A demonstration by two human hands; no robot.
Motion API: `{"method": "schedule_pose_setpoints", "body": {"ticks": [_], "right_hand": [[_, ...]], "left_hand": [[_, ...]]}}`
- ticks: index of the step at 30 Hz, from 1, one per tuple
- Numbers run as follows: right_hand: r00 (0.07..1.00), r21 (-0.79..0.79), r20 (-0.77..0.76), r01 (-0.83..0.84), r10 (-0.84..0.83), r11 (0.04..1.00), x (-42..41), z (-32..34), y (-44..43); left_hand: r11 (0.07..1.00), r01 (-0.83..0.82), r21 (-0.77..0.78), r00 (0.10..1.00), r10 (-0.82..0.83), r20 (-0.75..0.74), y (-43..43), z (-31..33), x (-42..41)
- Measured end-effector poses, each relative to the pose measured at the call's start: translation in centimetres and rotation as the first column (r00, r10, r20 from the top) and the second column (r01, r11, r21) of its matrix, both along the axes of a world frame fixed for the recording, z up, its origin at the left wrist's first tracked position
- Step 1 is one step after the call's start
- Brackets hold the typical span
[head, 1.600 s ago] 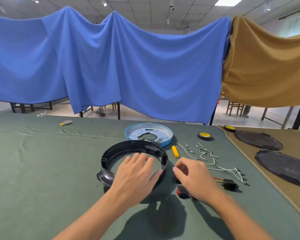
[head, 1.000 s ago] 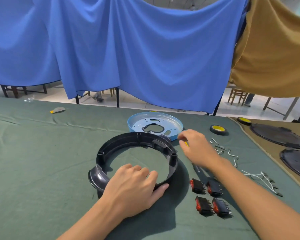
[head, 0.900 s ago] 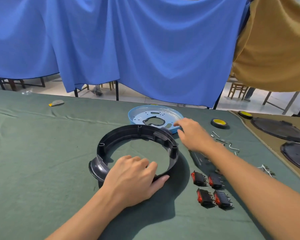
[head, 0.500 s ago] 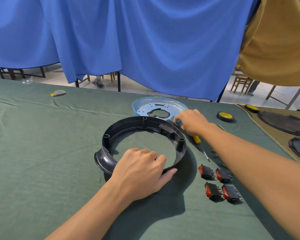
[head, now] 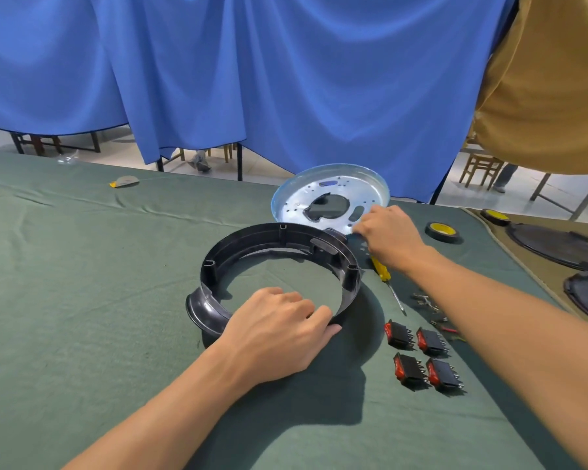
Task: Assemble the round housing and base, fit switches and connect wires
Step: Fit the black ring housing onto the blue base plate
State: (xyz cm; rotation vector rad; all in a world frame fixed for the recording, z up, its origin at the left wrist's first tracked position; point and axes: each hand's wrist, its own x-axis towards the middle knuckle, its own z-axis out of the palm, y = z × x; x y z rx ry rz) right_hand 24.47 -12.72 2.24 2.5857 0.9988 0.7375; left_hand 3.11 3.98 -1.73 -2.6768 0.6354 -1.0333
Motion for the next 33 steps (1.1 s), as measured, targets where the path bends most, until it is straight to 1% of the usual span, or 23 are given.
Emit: {"method": "schedule_pose_setpoints", "body": {"ticks": [5, 9, 11, 14, 17, 20, 23, 25, 26, 27, 28, 30, 31, 32, 33], "right_hand": [[0.997, -0.05, 0.063, 0.056, -0.053, 0.997, -0.9, 0.4, -3.7], [0.991, -0.023, 0.088, 0.1, -0.097, 0.995, -1.0, 1.6, -6.6], [0.991, 0.02, 0.088, 0.1, -0.101, 0.995, -1.1, 2.2, -7.6], [0.995, 0.151, 0.07, 0.065, -0.077, 0.986, -1.6, 2.5, -8.5], [0.997, 0.249, 0.068, 0.021, -0.04, 0.968, -2.5, 2.4, -9.0], [0.998, 0.29, 0.057, 0.004, -0.022, 0.957, -3.2, 2.1, -9.3], [0.999, 0.306, 0.04, -0.018, 0.006, 0.952, -4.2, 1.8, -9.2], [0.999, 0.308, 0.028, -0.037, 0.03, 0.951, -5.2, 1.6, -8.9], [0.999, 0.31, 0.02, -0.046, 0.042, 0.95, -5.7, 1.6, -8.8], [0.998, 0.312, 0.009, -0.056, 0.055, 0.949, -6.3, 1.6, -8.7], [0.997, 0.317, -0.001, -0.069, 0.073, 0.946, -6.9, 1.7, -8.6], [0.994, 0.333, -0.028, -0.092, 0.108, 0.938, -8.3, 2.1, -8.4], [0.991, 0.34, -0.042, -0.105, 0.126, 0.935, -9.0, 2.3, -8.3], [0.987, 0.345, -0.056, -0.121, 0.149, 0.931, -9.7, 2.5, -8.2], [0.983, 0.344, -0.073, -0.136, 0.171, 0.929, -10.5, 2.9, -8.2]], "left_hand": [[0.996, 0.017, 0.083, 1.0, -0.016, -0.022, -0.2, 0.2, 0.9], [0.994, 0.015, 0.106, 0.999, -0.01, -0.05, -0.3, 0.5, 2.5], [0.996, 0.019, 0.091, 0.997, -0.013, -0.071, -0.4, 0.7, 3.7], [0.999, 0.015, 0.052, 0.996, -0.01, -0.092, -0.8, 0.8, 5.8], [0.999, -0.04, 0.03, 0.99, 0.043, -0.133, -1.0, 0.5, 8.4], [0.993, -0.109, 0.055, 0.984, 0.115, -0.136, -1.2, 0.6, 10.1], [0.992, -0.123, 0.019, 0.986, 0.124, -0.113, -1.5, 0.6, 10.2], [0.993, -0.106, -0.051, 0.992, 0.101, -0.077, -1.5, 0.5, 9.7], [0.987, -0.114, -0.115, 0.992, 0.106, -0.076, -1.5, 0.6, 9.4], [0.969, -0.136, -0.205, 0.988, 0.116, -0.106, -1.4, 0.7, 9.1], [0.932, -0.167, -0.322, 0.981, 0.123, -0.153, -1.3, 0.8, 8.7], [0.797, -0.226, -0.561, 0.969, 0.127, -0.21, -1.2, 1.2, 7.5], [0.737, -0.227, -0.637, 0.972, 0.126, -0.201, -1.0, 1.4, 6.9], [0.711, -0.217, -0.669, 0.975, 0.132, -0.176, -0.9, 1.7, 6.3], [0.716, -0.206, -0.667, 0.978, 0.139, -0.152, -0.8, 2.1, 5.5]]}}
